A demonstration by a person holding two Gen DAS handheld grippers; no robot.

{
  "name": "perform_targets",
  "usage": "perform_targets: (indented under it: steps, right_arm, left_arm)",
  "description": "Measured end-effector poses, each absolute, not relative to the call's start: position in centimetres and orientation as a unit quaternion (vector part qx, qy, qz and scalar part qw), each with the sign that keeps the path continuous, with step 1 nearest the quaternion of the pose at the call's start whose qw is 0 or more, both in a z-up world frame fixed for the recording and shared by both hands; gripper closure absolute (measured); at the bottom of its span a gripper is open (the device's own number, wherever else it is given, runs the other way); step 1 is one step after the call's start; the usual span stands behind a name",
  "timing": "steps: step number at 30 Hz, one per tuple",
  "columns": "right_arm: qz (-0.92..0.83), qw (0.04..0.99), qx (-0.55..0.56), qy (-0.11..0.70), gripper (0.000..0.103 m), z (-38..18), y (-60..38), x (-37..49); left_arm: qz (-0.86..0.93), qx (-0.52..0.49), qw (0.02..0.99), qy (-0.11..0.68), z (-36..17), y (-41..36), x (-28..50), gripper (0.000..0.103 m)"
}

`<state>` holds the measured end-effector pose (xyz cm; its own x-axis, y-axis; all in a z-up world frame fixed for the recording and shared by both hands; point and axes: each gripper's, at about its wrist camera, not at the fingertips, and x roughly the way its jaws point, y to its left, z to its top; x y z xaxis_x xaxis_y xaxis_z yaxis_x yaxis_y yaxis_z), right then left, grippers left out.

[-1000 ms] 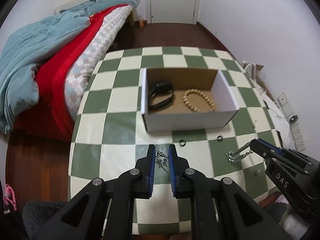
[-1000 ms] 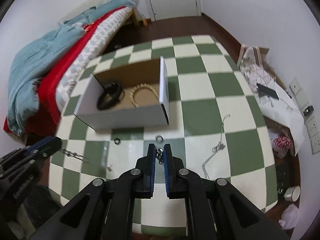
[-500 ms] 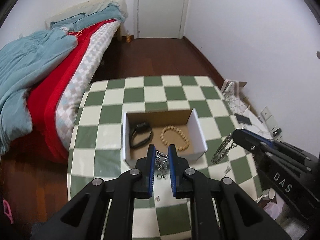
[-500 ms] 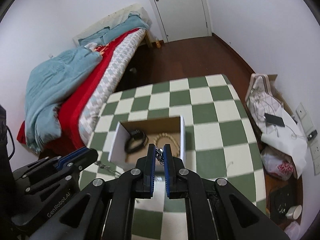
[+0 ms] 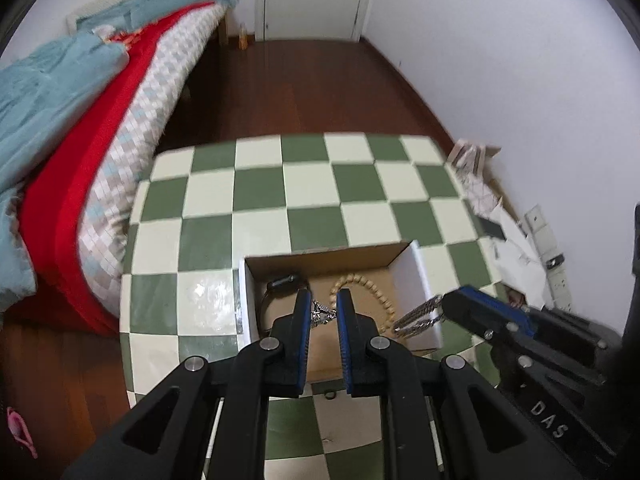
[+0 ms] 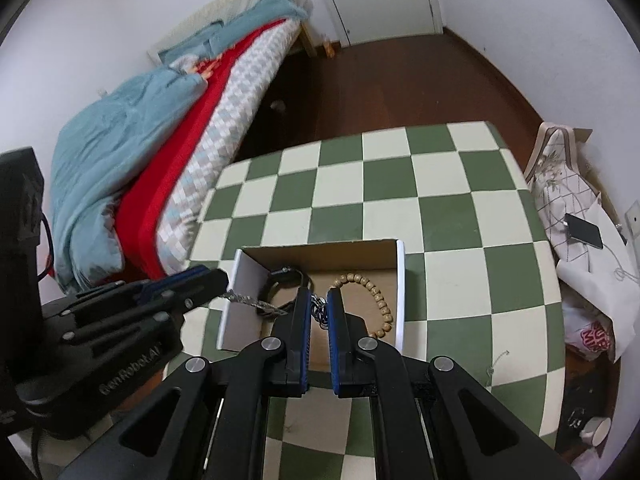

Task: Organize jewelry
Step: 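Carry both items into the white box and open both tools, then lift both open tools out of the box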

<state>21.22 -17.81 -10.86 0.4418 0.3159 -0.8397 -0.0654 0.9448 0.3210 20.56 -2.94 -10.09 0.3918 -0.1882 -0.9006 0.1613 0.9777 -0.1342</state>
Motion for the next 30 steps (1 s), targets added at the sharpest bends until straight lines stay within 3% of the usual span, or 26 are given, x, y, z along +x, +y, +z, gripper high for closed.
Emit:
perform_targets:
  steps: [8, 14, 15, 16, 17, 18, 20, 23, 25, 27, 30]
  right_arm:
    - [0.116, 0.818, 0.103, 0.554, 0.095, -13.7, -17.0, 24.2]
    - [0.122, 0.781, 0.125, 0.600, 0.094, -15.8, -17.3, 25.6]
    - [0.122, 0.777, 0.130, 0.603, 0.093, -15.9, -17.4, 25.6]
    - [0.120, 0.777, 0.132, 0.603, 0.091, -16.0, -17.5, 25.5]
    - [0.119, 0.778, 0.129, 0.604, 0.082, -15.9, -17.6, 25.5]
    - [0.115, 0.780, 0.126, 0.603, 0.067, -15.8, -17.6, 25.3]
    - [0.109, 0.784, 0.120, 0.600, 0.052, -15.5, -17.8, 25.1]
    - [0.092, 0.792, 0.093, 0.597, 0.045, -15.0, -17.8, 24.5]
    - [0.077, 0.797, 0.069, 0.595, 0.030, -14.9, -17.8, 23.9]
    - [0.062, 0.801, 0.046, 0.594, 0.010, -14.9, -17.6, 23.1]
    - [0.041, 0.803, 0.018, 0.594, 0.002, -15.3, -17.4, 21.8]
  left_arm:
    - [-0.095, -0.037, 0.796, 0.596, -15.2, -1.6, 21.9, 0.092]
    - [-0.092, -0.054, 0.789, 0.605, -15.6, -0.9, 21.7, 0.088]
    - [-0.089, -0.054, 0.790, 0.604, -15.5, -0.7, 21.8, 0.086]
    - [-0.084, -0.053, 0.794, 0.600, -15.3, -0.6, 21.8, 0.077]
    - [-0.081, -0.053, 0.796, 0.598, -15.1, -0.4, 21.8, 0.059]
    - [-0.078, -0.052, 0.799, 0.594, -15.0, -0.3, 21.8, 0.049]
    - [-0.064, -0.046, 0.810, 0.582, -14.4, 0.1, 21.6, 0.025]
    - [-0.041, -0.032, 0.822, 0.567, -13.8, 0.6, 21.3, 0.014]
    - [-0.019, -0.015, 0.830, 0.557, -13.6, 1.0, 20.9, 0.000]
    - [-0.003, -0.003, 0.838, 0.545, -13.4, 1.1, 20.3, 0.000]
    - [0.018, 0.012, 0.849, 0.527, -13.4, 1.3, 19.2, 0.000]
